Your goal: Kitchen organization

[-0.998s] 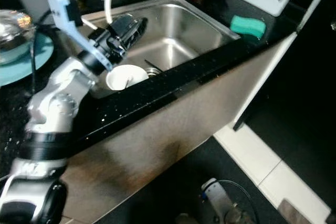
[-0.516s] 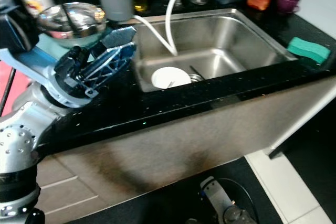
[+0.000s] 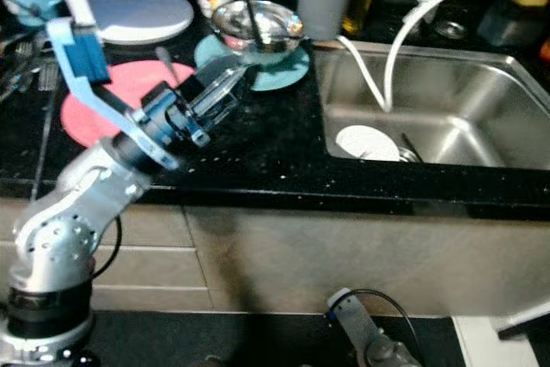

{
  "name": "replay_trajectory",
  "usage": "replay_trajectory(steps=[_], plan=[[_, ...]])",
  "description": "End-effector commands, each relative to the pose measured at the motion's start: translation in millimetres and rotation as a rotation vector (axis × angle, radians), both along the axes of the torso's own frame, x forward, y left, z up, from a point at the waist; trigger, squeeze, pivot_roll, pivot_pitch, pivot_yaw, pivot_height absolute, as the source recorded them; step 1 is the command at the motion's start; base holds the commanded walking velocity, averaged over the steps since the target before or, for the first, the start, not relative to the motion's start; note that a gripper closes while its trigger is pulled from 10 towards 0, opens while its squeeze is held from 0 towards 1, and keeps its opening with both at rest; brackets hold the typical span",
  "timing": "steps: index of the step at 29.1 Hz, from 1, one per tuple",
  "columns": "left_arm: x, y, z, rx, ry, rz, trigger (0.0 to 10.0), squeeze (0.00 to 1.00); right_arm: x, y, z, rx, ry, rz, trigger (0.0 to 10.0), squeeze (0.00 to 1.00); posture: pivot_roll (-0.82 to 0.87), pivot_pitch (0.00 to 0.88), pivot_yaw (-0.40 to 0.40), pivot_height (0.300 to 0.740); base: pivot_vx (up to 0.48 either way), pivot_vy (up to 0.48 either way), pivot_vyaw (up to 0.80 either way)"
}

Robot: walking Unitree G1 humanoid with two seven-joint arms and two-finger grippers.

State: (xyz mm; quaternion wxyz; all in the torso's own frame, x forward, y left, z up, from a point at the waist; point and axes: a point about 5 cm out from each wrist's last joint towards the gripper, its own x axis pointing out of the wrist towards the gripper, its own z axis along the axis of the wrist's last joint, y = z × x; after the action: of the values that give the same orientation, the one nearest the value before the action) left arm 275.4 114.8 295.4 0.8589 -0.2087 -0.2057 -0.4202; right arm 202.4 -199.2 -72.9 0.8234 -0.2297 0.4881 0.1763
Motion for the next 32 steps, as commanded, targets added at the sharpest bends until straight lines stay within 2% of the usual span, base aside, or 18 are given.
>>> replay_trajectory(steps=[1,2,5,9,11,13,15,18,20,24,26,28,30,32], plan=[[8.4,8.4,4.1,0.003,0.007,0.097,10.0,0.0,-4.7,-3.0,-2.1,-0.009,0.023,-0.002,10.0,0.0,0.08,0.121,-0.077,0.74,0.0,0.0,0.78],[8.4,8.4,4.1,0.003,0.007,0.097,10.0,0.0,-4.7,-3.0,-2.1,-0.009,0.023,-0.002,10.0,0.0,0.08,0.121,-0.077,0.74,0.0,0.0,0.78],[17.5,25.1,6.8,-0.015,0.022,0.197,10.0,0.0,-4.4,-3.2,-1.9,-0.014,0.022,0.003,10.0,0.0,0.08,0.122,-0.075,0.74,0.0,0.0,0.78],[22.8,34.5,6.4,-0.017,0.033,0.256,10.0,0.0,-4.2,-3.7,-1.8,-0.023,0.02,0.002,10.0,0.0,0.08,0.122,-0.075,0.74,0.0,0.0,0.78],[29.6,43.4,6.1,-0.006,0.05,0.314,10.0,0.0,-3.8,-5.1,-1.6,-0.039,0.011,-0.01,10.0,0.0,0.08,0.125,-0.075,0.74,0.0,0.0,0.0],[31.7,45.5,6.2,-0.002,0.055,0.328,10.0,0.0,-3.5,-5.5,-1.4,-0.042,0.009,-0.013,10.0,0.0,0.08,0.127,-0.078,0.74,0.0,0.0,0.0],[40.7,53.4,5.1,0.026,0.076,0.377,10.0,0.0,-2.8,-6.1,-1.1,-0.054,0.006,-0.006,10.0,0.0,0.07,0.127,-0.08,0.74,0.0,0.0,0.0],[45.0,57.0,4.7,0.038,0.083,0.399,10.0,0.0,-2.6,-6.4,-0.9,-0.059,0.005,-0.003,10.0,0.0,0.07,0.127,-0.08,0.74,0.0,0.0,0.0],[57.5,66.5,2.9,0.047,0.097,0.417,10.0,0.0,-2.2,-6.8,-0.7,-0.063,0.002,-0.008,10.0,0.0,0.06,0.129,-0.081,0.74,0.0,0.0,0.0],[65.9,72.5,4.1,0.046,0.103,0.424,10.0,0.0,-2.3,-7.2,-0.7,-0.064,0.002,-0.011,10.0,0.0,0.06,0.133,-0.083,0.74,0.0,0.0,0.0],[75.1,80.8,6.3,0.027,0.12,0.442,10.0,0.0,-2.5,-7.8,-0.7,-0.065,0.002,-0.015,10.0,0.0,0.05,0.137,-0.084,0.74,0.0,0.0,0.0],[75.1,80.8,6.3,0.027,0.12,0.442,10.0,0.0,-2.5,-7.8,-0.7,-0.065,0.002,-0.015,10.0,0.0,0.05,0.137,-0.084,0.74,0.0,0.0,0.0],[85.7,90.2,8.3,-0.015,0.161,0.467,10.0,0.0,-2.9,-8.4,-0.8,-0.068,0.003,-0.015,10.0,0.0,0.04,0.15,-0.084,0.74,0.0,0.0,0.0],[100.1,95.9,6.9,-0.039,0.244,0.487,10.0,0.0,-3.5,-9.3,-1.0,-0.072,0.005,-0.016,10.0,0.0,0.04,0.156,-0.085,0.74,0.0,0.0,0.0]])
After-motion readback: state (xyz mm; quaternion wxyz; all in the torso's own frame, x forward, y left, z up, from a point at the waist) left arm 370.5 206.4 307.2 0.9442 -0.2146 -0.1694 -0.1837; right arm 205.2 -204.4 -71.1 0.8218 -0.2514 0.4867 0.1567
